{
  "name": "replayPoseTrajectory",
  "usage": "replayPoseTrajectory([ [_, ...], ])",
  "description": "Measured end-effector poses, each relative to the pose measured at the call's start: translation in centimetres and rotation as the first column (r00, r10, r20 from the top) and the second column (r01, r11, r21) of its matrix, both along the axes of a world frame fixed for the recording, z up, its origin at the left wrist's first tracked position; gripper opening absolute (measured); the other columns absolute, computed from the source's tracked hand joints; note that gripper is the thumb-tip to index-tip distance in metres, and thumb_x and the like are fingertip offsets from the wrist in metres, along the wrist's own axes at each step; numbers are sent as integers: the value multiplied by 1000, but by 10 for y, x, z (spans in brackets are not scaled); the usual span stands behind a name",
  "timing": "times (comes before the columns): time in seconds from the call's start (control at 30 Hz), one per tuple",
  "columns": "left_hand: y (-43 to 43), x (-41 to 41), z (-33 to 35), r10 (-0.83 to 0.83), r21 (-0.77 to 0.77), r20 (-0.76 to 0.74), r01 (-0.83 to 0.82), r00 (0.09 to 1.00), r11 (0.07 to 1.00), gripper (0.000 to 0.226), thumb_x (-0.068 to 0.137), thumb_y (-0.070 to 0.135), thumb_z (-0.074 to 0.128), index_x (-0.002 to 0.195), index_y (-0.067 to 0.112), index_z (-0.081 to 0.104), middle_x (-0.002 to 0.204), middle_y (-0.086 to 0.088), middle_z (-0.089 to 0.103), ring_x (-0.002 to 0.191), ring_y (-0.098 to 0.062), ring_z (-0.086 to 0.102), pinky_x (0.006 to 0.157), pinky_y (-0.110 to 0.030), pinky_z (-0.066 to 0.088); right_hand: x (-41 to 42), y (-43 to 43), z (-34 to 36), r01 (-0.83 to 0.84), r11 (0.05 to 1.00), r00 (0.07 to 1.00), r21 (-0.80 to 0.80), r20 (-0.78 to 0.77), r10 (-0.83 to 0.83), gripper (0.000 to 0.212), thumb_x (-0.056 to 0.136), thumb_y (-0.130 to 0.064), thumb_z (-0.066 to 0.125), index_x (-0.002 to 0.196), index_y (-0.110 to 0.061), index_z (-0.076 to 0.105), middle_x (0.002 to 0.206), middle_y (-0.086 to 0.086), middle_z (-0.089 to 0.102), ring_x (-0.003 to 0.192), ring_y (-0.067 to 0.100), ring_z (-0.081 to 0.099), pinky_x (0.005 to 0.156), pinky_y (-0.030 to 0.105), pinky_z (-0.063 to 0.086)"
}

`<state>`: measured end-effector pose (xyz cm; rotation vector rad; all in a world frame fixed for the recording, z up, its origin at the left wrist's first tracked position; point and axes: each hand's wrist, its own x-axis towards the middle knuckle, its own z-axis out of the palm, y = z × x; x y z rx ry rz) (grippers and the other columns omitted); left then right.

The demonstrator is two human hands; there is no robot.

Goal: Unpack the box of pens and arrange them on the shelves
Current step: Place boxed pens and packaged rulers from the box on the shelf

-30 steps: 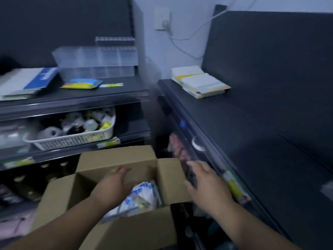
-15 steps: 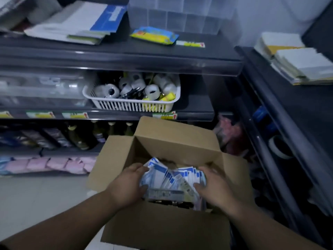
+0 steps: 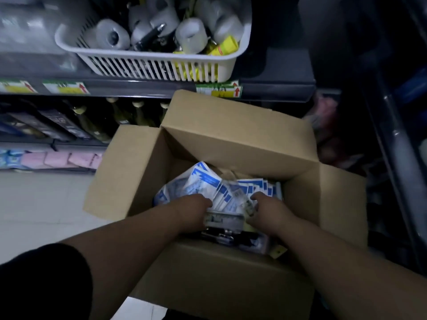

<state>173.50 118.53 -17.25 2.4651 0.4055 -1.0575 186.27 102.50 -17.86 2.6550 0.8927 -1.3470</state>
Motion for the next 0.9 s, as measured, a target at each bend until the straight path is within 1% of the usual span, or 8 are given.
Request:
replayPoseTrajectory([
  [0.13, -3, 1, -11, -134, 82, -6, 134, 991, 988, 46, 84, 35, 61, 127, 23, 52, 131, -4, 49, 120, -27, 48, 96, -39, 44, 1, 6, -8, 0, 998, 999, -63, -33, -2, 54, 87, -36, 65, 132, -15, 44, 127, 9, 58, 113, 26, 55, 77, 27, 42],
  [0.23, -1, 3, -19, -157, 96, -18, 158, 987, 983, 34, 86, 36, 56, 118, 24, 56, 124, -5, 51, 115, -25, 49, 90, -37, 43, 0, 8, -5, -100, 991, 994, -94, -56, 95, 16, 91, -33, 60, 90, -18, 55, 115, 8, 58, 104, 24, 55, 73, 24, 36],
  [0.3, 1, 4, -22, -125, 75, -24, 126, 992, 989, 27, 90, 34, 52, 115, 24, 57, 123, -4, 53, 113, -23, 50, 89, -35, 44, 0, 9, 0, -102, 992, 993, -77, -62, 98, 29, 93, -32, 58, 71, -21, 42, 108, 8, 55, 99, 23, 54, 72, 23, 33],
  [0.43, 3, 4, -19, -22, 24, 12, 21, 1000, 999, 21, 95, 31, 45, 114, 23, 51, 123, -4, 55, 110, -22, 53, 83, -32, 43, 8, 9, 11, 92, 994, 993, 60, -75, -88, 13, 92, -30, 60, 87, -19, 59, 101, 6, 63, 96, 22, 59, 73, 28, 42],
  [0.6, 10, 5, -5, 129, 58, 311, -154, 941, 986, 10, 92, 28, 50, 100, 24, 54, 106, -2, 62, 100, -23, 56, 77, -30, 39, 14, 3, 36, 260, 949, 955, 176, -190, -227, 19, 91, -28, 64, 80, -13, 64, 79, 5, 62, 70, 14, 54, 62, 27, 39],
  [0.7, 14, 8, 6, 123, 65, 443, -168, 888, 984, 13, 91, 30, 55, 101, 22, 57, 102, -2, 65, 99, -24, 57, 79, -29, 38, 11, -2, 52, 432, 868, 875, 246, -347, -337, 18, 89, -26, 67, 78, -13, 67, 73, 6, 61, 67, 14, 53, 60, 26, 40],
  [0.8, 15, 7, 18, 219, -48, 496, -226, 840, 973, 13, 91, 29, 57, 102, 21, 58, 96, -3, 66, 94, -24, 59, 76, -29, 42, 4, -5, 68, 588, 736, 784, 337, -460, -416, 13, 91, -26, 65, 84, -16, 70, 83, 4, 69, 77, 13, 59, 61, 25, 46],
  [0.9, 17, 2, 29, 366, -200, 497, -307, 786, 930, 6, 90, 26, 60, 94, 27, 57, 81, 5, 63, 80, -18, 58, 68, -27, 40, -1, -9, 84, 785, 447, 618, 429, -583, -527, 10, 90, -21, 65, 97, -17, 71, 97, -1, 74, 96, 14, 65, 73, 29, 53],
])
